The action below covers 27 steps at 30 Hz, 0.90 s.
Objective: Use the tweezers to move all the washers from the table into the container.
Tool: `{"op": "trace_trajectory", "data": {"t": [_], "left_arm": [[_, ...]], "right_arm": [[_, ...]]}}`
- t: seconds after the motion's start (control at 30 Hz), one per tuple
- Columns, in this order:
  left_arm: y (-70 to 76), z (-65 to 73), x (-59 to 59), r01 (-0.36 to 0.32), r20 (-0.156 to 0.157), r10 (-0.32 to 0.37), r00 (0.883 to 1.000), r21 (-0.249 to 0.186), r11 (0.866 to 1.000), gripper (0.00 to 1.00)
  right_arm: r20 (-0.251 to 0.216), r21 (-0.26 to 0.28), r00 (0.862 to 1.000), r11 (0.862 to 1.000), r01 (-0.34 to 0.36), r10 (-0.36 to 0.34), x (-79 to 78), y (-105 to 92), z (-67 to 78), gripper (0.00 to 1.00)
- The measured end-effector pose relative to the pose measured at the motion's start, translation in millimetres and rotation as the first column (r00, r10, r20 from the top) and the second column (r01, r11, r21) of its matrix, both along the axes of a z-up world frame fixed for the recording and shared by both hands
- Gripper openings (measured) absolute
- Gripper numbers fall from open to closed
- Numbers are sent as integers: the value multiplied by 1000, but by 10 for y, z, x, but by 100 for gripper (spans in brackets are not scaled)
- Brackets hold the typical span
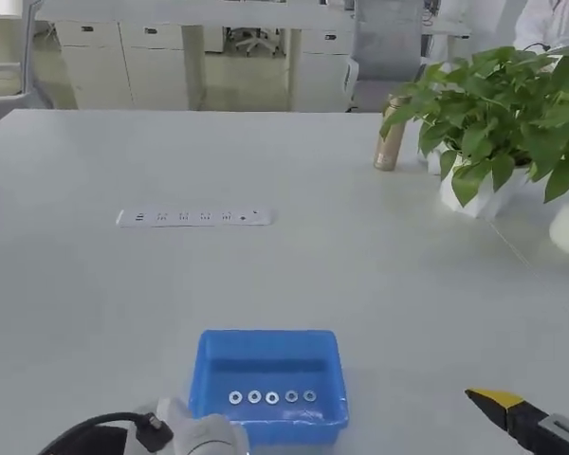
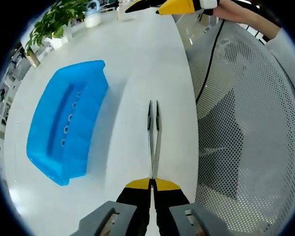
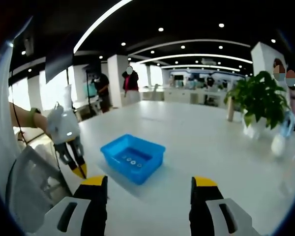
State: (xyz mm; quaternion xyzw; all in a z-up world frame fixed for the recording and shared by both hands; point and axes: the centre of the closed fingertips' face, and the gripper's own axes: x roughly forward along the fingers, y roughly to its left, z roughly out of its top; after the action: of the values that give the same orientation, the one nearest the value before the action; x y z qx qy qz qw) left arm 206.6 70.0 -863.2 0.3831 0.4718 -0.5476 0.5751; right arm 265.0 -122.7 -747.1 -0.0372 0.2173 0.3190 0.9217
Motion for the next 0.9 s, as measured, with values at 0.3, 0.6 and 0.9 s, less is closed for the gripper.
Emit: {"op": "trace_trajectory", "data": {"t": [0.3, 0.6, 0.9], "left_arm": [[36, -3, 41, -7, 27, 7, 1000, 1, 1000, 0], [157, 293, 80, -277, 65, 295, 953, -203, 939, 14], [369, 988, 262, -524, 71, 656, 751, -540, 658, 41]], "right_arm": [[6, 17, 1000, 1000, -26, 26, -6, 40, 48, 67], [37, -7, 999, 1000, -16, 16, -1, 21, 136, 69], [89, 8, 995, 999, -36, 35, -16, 48, 319, 71]]}}
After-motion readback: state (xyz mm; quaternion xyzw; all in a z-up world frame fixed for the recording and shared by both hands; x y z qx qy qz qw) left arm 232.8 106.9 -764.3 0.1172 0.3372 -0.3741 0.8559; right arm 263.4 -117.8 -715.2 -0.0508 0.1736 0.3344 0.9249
